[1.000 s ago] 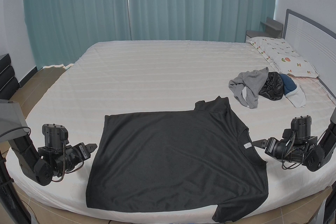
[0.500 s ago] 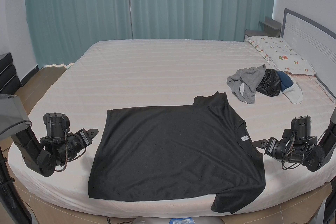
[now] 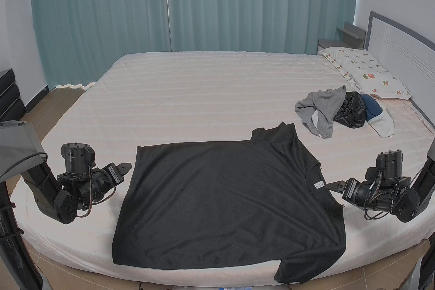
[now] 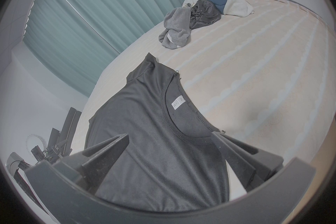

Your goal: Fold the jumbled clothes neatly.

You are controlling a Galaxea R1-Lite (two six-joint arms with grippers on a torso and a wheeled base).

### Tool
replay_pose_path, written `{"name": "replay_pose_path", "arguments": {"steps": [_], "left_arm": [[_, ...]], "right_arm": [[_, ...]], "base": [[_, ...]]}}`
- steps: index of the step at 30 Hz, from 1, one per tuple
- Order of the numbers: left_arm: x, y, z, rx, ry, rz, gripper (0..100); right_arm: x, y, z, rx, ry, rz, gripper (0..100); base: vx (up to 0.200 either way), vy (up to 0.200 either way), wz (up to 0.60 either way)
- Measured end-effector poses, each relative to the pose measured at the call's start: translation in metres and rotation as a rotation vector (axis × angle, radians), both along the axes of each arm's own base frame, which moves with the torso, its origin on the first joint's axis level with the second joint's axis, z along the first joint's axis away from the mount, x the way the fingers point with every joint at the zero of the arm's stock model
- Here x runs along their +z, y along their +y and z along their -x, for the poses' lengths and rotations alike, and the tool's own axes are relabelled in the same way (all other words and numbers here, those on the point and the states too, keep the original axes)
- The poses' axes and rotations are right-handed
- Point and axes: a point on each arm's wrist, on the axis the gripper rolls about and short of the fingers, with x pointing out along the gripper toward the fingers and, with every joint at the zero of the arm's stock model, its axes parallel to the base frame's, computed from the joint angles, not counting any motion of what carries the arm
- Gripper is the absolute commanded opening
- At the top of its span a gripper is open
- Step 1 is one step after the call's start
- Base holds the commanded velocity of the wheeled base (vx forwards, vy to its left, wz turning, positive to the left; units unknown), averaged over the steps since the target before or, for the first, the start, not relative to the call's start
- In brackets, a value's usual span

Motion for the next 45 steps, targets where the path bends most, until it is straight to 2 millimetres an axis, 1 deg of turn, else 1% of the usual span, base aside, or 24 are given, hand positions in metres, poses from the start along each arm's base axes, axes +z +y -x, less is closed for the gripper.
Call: {"name": "replay_pose_path", "arguments": {"steps": [7, 11, 20, 24, 30, 35, 44, 45], "left_arm": [[-0.003, -0.001, -0.023, 0.003, -0.030, 0.015, 100], [-0.005, -0.004, -0.043, 0.002, -0.059, 0.020, 100], [-0.017, -0.007, -0.095, -0.022, -0.089, 0.042, 100], [-0.022, -0.008, -0.121, -0.025, -0.126, 0.058, 100], [-0.034, -0.009, -0.152, -0.014, -0.159, 0.075, 100], [-0.049, -0.008, -0.162, 0.015, -0.169, 0.067, 100], [-0.067, -0.011, -0.164, 0.014, -0.139, 0.068, 100], [-0.070, -0.012, -0.164, 0.012, -0.136, 0.067, 0]], "right_arm": [[-0.003, 0.001, 0.000, 0.003, 0.011, -0.002, 100], [-0.004, 0.001, -0.001, 0.001, 0.018, -0.007, 100], [-0.005, 0.002, -0.001, 0.000, 0.023, -0.024, 100], [-0.005, 0.002, -0.001, 0.002, 0.023, -0.029, 100], [-0.004, 0.002, -0.001, 0.000, 0.024, -0.035, 100], [-0.002, 0.002, -0.004, -0.011, 0.014, -0.049, 100], [-0.003, 0.002, -0.006, -0.010, 0.012, -0.050, 100], [-0.003, 0.002, -0.006, -0.009, 0.012, -0.050, 100]], "base": [[0.000, 0.000, 0.00], [0.000, 0.000, 0.00], [0.000, 0.000, 0.00], [0.000, 0.000, 0.00], [0.000, 0.000, 0.00], [0.000, 0.000, 0.00], [0.000, 0.000, 0.00], [0.000, 0.000, 0.00]]}}
